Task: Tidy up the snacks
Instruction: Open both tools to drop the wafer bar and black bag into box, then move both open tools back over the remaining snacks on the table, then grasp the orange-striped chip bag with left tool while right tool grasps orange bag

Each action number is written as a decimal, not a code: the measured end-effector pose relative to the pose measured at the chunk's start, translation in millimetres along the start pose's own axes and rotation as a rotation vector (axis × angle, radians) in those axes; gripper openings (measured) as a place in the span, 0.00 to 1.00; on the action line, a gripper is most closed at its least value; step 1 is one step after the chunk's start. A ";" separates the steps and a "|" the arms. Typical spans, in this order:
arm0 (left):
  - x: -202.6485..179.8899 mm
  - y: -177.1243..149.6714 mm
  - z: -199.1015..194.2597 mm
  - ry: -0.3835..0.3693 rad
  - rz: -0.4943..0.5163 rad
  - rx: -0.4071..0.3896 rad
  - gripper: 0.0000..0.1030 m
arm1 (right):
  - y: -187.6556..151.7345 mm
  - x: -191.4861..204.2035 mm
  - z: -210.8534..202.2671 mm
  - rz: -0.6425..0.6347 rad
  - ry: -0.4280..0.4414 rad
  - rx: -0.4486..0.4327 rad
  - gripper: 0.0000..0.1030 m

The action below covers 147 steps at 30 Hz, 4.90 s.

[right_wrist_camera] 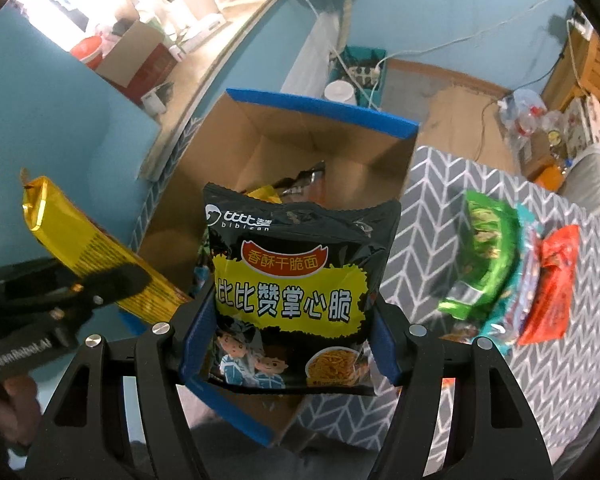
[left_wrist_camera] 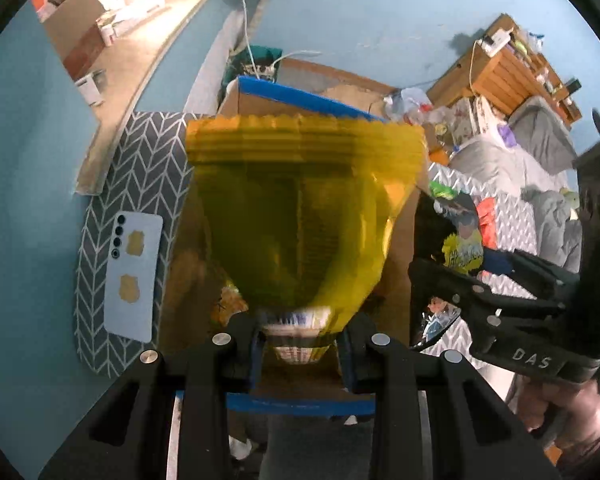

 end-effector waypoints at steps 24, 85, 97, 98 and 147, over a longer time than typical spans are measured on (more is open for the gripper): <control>13.5 -4.8 19.8 0.044 -0.130 0.015 0.65 | 17.8 -0.5 23.3 -0.035 -0.063 0.034 0.74; -196.1 -42.5 97.0 0.039 -0.083 0.201 0.74 | -62.5 -301.7 -43.9 0.282 -0.154 0.090 0.78; -193.2 -59.9 138.1 0.060 -0.253 0.264 0.75 | -43.6 -313.9 -1.2 0.241 -0.155 0.119 0.78; -192.9 -60.4 139.5 0.059 -0.268 0.263 0.75 | -42.8 -316.1 2.6 0.241 -0.164 0.127 0.78; -186.0 -81.8 185.3 0.095 -0.379 0.262 0.58 | -88.6 -297.6 -16.8 0.021 -0.137 0.104 0.18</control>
Point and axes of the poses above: each gripper's, at about its wrist camera, not at the fingertips, and z roughly the way its jaws point, x to its left, y to its top, the point moved 9 cm from there along z, roughly the way its jaws point
